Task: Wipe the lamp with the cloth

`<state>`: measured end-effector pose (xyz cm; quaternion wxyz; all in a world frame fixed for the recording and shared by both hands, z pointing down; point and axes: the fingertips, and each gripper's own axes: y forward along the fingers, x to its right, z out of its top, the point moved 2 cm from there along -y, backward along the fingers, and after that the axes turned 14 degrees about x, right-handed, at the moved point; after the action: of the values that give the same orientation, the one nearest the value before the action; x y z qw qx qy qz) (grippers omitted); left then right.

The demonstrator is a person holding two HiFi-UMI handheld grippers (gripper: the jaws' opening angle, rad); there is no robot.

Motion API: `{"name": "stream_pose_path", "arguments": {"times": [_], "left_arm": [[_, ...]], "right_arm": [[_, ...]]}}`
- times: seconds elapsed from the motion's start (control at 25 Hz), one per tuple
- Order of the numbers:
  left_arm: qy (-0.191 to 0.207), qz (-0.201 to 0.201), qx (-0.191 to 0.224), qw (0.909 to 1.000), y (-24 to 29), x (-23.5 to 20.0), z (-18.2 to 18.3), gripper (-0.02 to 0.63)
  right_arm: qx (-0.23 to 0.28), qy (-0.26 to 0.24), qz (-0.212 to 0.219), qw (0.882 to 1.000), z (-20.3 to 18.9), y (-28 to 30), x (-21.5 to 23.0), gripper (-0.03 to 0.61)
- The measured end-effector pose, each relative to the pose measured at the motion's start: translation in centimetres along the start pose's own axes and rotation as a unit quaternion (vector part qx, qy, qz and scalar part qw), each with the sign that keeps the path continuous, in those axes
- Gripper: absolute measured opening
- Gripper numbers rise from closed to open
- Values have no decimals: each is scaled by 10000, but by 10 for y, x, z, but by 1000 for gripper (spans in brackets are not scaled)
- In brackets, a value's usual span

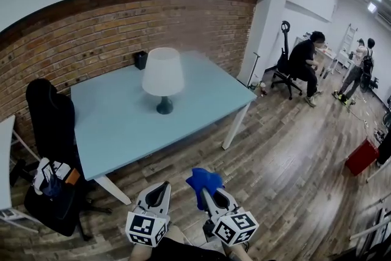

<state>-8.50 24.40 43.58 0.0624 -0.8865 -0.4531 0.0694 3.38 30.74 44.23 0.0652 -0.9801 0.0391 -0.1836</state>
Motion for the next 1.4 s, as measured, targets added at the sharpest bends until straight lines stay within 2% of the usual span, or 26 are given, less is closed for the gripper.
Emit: {"name": "stream_pose_path", "arguments": {"times": [0.36,0.6,0.84,0.96,1.08,1.2,1.32,1.4], "left_arm": [[-109,-98,-164,9998,42,-19,-19,9],[-136,-161,-134,9997,96,-45,-22,9],[347,32,-98,9993,161,-108,-20,8],[197,142,-7,9997,199,-144,-14,9],[255,142,117,9995,234,-172,-5,8],[220,284,252,9990,261,-206,3,9],[192,395,389,9983,279,-234,11,9],[203,386,485,9979,289,-247,16,9]], "right_arm": [[-88,-12,-13,10000,-8,38,23,61],[-73,-24,67,9999,-2,94,47,61],[4,58,148,9999,0,180,76,61],[21,74,252,9997,6,227,86,61],[149,96,322,9993,16,271,97,61],[310,19,651,9974,32,313,97,61],[585,-538,1363,9875,52,346,86,61],[857,-777,1571,9808,66,362,87,61]]}}
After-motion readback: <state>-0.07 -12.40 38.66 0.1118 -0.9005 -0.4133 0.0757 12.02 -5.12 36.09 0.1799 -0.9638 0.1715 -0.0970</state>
